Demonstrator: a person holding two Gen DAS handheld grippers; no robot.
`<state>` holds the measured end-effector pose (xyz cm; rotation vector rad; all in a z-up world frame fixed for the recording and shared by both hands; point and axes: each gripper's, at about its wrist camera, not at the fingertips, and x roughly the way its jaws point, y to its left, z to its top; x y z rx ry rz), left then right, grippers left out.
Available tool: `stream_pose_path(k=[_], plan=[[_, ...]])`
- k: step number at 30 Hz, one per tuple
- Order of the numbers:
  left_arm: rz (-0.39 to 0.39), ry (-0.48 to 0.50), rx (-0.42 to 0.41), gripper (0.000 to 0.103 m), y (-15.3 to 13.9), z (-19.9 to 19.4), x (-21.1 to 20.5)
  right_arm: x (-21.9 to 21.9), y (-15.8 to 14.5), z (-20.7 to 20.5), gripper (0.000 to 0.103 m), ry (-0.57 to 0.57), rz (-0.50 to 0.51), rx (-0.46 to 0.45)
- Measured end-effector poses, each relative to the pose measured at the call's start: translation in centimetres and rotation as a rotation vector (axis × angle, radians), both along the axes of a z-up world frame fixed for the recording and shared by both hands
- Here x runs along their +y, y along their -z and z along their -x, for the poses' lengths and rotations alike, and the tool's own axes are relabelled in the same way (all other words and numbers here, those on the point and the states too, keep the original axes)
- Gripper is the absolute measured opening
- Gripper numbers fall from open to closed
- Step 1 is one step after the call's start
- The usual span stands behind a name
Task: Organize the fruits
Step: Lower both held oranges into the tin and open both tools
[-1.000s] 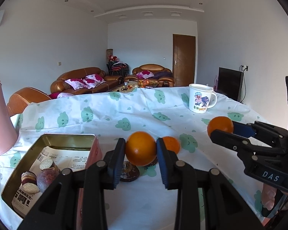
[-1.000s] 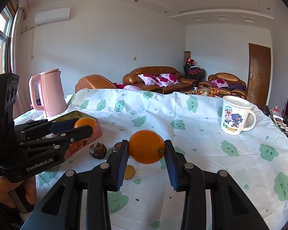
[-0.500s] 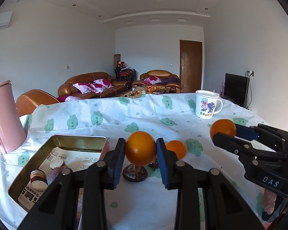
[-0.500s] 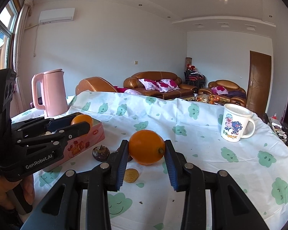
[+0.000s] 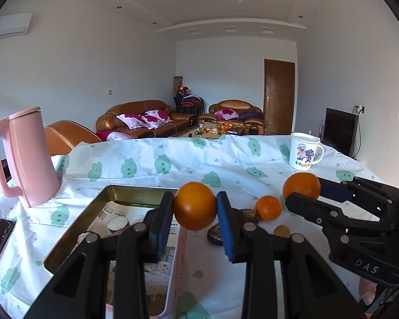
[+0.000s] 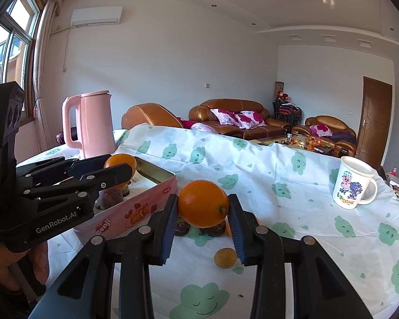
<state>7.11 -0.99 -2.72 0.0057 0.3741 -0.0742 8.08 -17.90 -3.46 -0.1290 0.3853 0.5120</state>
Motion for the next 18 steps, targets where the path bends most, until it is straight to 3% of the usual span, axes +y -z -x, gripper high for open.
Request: stream_pose_path(k=[18], plan=[[0.021, -0.132, 0.032, 0.034, 0.0, 1.2, 6.9, 7.9, -0.5, 0.4, 0.039, -0.146, 0.024, 0.020]])
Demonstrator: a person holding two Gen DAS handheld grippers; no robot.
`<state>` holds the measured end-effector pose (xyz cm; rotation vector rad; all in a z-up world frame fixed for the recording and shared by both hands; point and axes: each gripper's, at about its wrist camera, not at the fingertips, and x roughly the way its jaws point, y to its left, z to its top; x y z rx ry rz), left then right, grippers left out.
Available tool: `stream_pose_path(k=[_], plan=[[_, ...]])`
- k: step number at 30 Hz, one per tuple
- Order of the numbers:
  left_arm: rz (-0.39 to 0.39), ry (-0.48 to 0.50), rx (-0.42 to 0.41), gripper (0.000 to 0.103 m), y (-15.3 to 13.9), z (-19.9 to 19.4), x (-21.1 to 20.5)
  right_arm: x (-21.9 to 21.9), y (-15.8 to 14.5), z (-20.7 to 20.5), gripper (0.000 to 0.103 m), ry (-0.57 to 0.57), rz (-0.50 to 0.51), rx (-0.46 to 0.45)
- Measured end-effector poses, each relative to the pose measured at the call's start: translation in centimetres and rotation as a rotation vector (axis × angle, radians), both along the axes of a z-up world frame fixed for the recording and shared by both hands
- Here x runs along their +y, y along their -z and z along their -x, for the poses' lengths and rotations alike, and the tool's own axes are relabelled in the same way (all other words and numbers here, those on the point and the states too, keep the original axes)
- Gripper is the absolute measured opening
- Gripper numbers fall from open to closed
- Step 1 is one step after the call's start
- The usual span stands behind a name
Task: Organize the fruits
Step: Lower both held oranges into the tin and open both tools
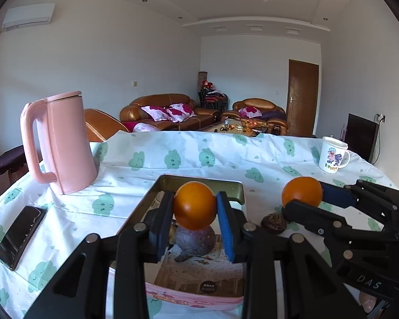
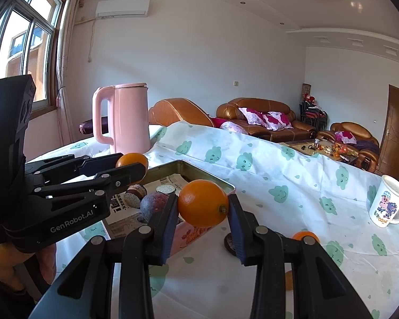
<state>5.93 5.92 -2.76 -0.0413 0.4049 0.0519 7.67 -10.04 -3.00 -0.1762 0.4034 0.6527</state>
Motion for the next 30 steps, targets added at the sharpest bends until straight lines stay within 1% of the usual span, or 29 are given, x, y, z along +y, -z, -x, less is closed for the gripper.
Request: stream_pose_path(k=[4, 11, 15, 23, 30], plan=[[0.008, -0.030, 0.022, 0.034, 0.4, -0.1, 1.6, 1.7, 0.1, 0.1, 0.039, -0.028, 0.010, 0.003], [0.019, -0.059, 0.073, 0.034, 1.2, -0.6, 3.4, 4.1, 0.9, -0.3, 0.039, -0.071, 0.019, 0.039], [0.019, -0.065, 0.094, 0.034, 1.6, -0.8, 4.0, 5.1, 1.5, -0.2, 0.039, -0.090, 0.031, 0.059], [0.020, -0.069, 0.167, 0.034, 2.8, -1.7, 4.8, 6.2, 2.6, -0.6, 0.039, -0.115, 0.062, 0.110], [0.017, -0.051, 0.214, 0.034, 3.3, -2.2, 4.8, 6.8, 3.1, -1.2, 0.039, -0.128, 0.085, 0.153]])
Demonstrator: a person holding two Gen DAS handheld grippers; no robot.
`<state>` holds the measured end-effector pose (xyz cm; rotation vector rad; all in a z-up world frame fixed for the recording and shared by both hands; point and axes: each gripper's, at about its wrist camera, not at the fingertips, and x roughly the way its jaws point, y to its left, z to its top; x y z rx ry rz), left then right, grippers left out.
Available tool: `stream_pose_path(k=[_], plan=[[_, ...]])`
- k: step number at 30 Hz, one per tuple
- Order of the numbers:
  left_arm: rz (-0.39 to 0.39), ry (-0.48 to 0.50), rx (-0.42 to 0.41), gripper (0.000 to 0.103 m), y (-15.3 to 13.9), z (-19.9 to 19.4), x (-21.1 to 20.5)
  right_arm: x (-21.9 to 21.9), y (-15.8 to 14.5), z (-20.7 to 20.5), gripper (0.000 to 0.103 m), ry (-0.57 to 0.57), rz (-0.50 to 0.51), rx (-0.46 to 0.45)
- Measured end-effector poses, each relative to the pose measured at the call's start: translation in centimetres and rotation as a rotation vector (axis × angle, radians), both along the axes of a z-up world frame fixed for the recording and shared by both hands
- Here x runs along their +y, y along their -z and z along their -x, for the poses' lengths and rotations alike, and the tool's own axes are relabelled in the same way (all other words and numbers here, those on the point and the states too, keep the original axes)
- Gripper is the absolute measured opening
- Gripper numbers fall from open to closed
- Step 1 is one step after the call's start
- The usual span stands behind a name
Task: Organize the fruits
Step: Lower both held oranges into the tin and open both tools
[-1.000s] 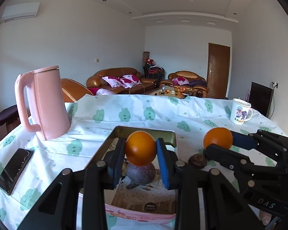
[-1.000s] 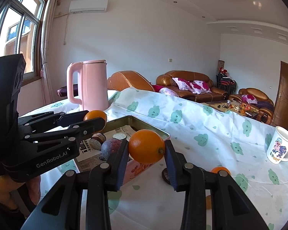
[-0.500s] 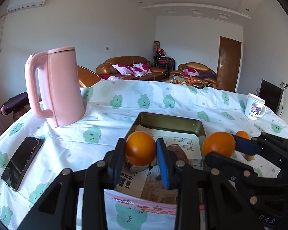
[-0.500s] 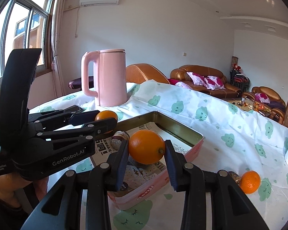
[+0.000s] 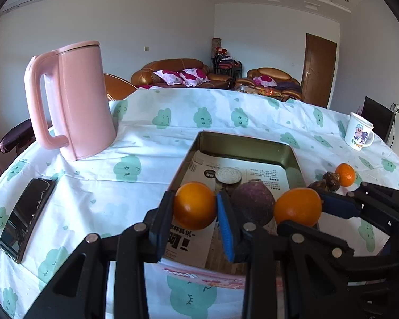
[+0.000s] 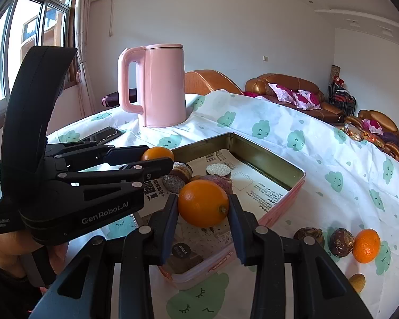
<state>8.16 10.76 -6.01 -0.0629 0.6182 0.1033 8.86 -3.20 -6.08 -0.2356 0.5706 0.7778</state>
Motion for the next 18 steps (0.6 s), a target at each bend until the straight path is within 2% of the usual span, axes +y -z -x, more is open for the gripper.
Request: stream_pose_path(k=[10, 16, 17, 18], plan=[[-0.019, 0.009, 0.047, 0.035, 0.49, -0.59, -0.26, 0.50, 1.03, -1.11, 0.039, -0.034, 0.019, 0.098], [-0.022, 0.023, 0.056, 0.036, 0.56, -0.48, -0.34, 0.78, 1.08, -0.85, 0.040, -0.040, 0.039, 0.088], [-0.027, 0.021, 0.055, 0.039, 0.53, -0.41, -0.37, 0.79, 1.07, -0.78, 0.040, -0.038, 0.043, 0.084], [-0.024, 0.010, 0.052, 0.051, 0.46, -0.31, -0.23, 0.64, 0.98, -0.70, 0.042, -0.028, 0.043, 0.076]])
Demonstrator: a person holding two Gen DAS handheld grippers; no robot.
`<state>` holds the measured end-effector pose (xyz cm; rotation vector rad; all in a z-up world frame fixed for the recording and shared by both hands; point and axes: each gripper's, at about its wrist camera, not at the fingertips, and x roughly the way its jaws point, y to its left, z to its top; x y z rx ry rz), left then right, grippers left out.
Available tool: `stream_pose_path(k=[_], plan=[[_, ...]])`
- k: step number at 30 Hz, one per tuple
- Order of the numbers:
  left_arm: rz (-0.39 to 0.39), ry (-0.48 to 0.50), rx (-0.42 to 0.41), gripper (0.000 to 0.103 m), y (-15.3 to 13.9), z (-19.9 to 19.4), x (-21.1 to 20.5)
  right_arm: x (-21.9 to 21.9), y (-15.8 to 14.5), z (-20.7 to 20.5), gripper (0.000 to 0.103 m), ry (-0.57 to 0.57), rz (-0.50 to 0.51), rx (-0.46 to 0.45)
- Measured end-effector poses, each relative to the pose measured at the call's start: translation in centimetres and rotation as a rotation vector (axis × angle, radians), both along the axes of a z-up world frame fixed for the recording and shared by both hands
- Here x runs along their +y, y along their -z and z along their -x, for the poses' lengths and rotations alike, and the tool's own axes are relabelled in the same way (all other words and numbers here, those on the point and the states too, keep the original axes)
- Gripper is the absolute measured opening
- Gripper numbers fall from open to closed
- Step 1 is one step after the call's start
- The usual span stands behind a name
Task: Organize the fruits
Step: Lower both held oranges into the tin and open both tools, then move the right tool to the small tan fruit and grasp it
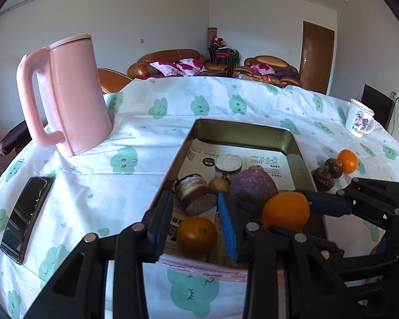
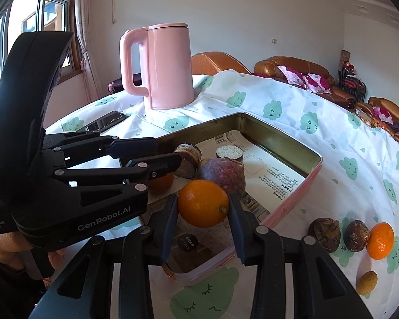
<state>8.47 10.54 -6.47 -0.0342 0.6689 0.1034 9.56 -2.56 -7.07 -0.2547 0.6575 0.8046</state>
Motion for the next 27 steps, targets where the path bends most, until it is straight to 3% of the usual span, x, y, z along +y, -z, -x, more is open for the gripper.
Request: stream_pose_path(k=[3, 7, 12, 16, 23, 25, 27], plan=[[0.045, 0.004, -0.034, 0.069, -0.6, 0.6, 0.3, -1.2, -0.6, 0.6, 0.058, 0.014, -0.029, -0.037], [0.048, 0.013, -0.106, 0.079, -2.2, 1.5, -0.8, -4.7, -1.8, 1.2, 0.058, 0.075, -0.023, -0.118], [0.063, 0.062, -0.149, 0.089, -3.5, 1.3, -3.8, -11.1, -2.2, -0.9, 0.058, 0.253, -0.004, -0.094], [0.046, 0.128, -0.136, 0.089, -3.5, 0.3, -7.2, -15.0, -1.6, -2.7, 0.058, 0.377, 0.019, -0.058], [-0.008, 0.240, -0.079, 0.085, -2.5, -1.9, -12.9, -16.1, 0.5, -4.1, 0.054, 0.374, 0.038, 0.057], [-0.019, 0.257, -0.060, 0.084, -2.2, -2.7, -13.8, -16.3, 1.1, -4.4, 0.042, 0.373, 0.049, 0.085], [-0.030, 0.263, -0.033, 0.078, -1.7, -3.6, -14.4, -16.6, 1.3, -4.8, 0.042, 0.360, 0.035, 0.112]])
